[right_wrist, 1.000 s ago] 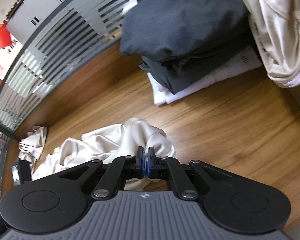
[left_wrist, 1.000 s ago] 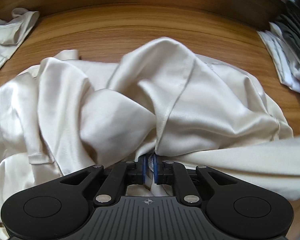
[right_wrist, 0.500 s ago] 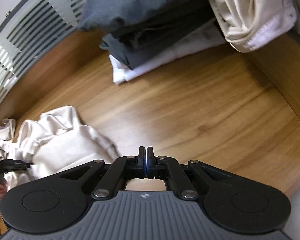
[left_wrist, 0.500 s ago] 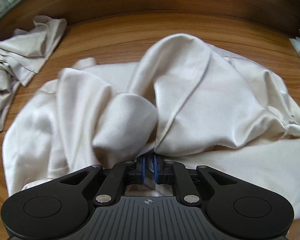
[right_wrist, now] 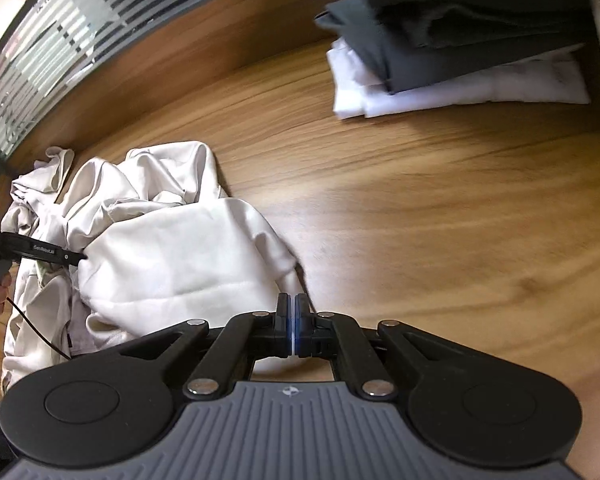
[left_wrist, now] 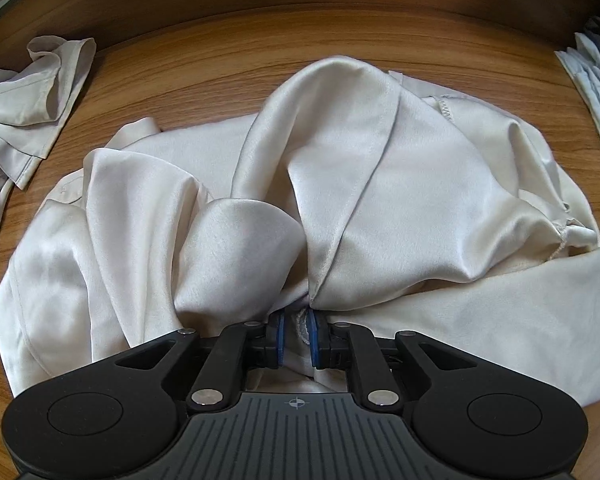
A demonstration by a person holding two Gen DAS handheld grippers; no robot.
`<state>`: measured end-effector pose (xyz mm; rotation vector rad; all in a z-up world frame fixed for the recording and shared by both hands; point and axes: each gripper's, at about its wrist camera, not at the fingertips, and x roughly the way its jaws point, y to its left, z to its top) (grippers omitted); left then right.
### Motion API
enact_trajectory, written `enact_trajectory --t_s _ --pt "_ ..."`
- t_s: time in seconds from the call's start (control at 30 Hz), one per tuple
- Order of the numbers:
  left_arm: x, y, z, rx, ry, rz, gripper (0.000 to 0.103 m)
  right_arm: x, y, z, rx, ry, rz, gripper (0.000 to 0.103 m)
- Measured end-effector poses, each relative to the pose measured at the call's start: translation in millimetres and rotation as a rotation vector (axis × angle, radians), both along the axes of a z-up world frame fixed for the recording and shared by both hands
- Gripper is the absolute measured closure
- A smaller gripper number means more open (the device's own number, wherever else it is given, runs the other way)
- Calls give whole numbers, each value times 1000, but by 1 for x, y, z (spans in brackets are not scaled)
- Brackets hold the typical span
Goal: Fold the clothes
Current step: 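Lift the shirt with the left tool while the right tool regrasps fabric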
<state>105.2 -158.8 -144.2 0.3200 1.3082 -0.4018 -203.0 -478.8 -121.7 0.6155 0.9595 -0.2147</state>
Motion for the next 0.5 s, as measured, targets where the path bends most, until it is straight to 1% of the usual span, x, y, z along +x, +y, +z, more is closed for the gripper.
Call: enact_trajectory --t_s 0.07,0.1,0.2,0.27,0.33,0.4,0.5 --pt "-5 1 11 -20 0 7 88 10 -2 -5 12 2 22 98" --pt "-7 1 18 -45 3 12 87 15 -3 -7 7 6 32 98" --pt "-18 0 41 -108 5 22 83 24 -6 -14 -37 30 35 98" --pt "-30 -7 54 -148 8 12 82 26 -11 -17 -39 37 30 98" --pt "-41 -16 63 -186 27 0 80 28 -14 -22 -43 51 53 98" --pt "-53 -28 69 -222 53 -13 78 32 -11 -26 -49 78 122 98" --pt "-69 -46 70 -273 97 -30 71 36 1 -24 -34 67 233 98"
